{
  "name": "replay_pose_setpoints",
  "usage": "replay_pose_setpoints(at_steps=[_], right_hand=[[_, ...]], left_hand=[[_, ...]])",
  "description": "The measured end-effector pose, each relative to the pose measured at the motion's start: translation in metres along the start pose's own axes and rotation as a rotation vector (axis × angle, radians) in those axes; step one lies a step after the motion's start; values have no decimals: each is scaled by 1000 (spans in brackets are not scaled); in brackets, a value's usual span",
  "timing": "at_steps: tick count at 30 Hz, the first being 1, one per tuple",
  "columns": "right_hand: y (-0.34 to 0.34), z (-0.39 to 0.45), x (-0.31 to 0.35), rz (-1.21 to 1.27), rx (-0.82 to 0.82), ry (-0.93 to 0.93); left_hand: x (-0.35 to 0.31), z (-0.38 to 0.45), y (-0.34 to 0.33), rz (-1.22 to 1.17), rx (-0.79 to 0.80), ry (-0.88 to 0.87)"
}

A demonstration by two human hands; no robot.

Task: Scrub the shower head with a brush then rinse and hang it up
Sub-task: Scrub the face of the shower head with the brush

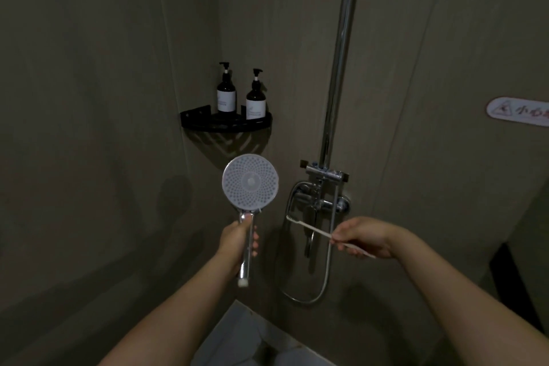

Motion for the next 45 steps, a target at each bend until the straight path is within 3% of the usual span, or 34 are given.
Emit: replay_pose_setpoints(at_steps=[11,19,25,30,38,45], right_hand=[[-11,-18,38,-44,-39,69],[-20,-24,58,237,-80,173],[-27,-44,72,205,-52,178],[-30,-53,75,216,-58,195],[-23,-54,65,226,-203,218],[-27,-56,71,271,-190,302]], left_hand=[[-13,-12,8,-49,-22,-42],[-15,-21,22,-66,-95,-59],[-18,-20,40,-105,-174,-57],[-16,-20,37,-124,-164,-42],[-16,-33,17,-123,-109,-32],[-16,-37,4,-114,-83,-34]])
Point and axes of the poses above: each hand's wrist, its own z-axis towards the middle knuckle, its own y-axis out of the back of the hand, x = y × z, the point moved 1 cm from there along z, towards the middle knuckle, and after that the axes turned 3 degrees about y, right-handed, at the moved point
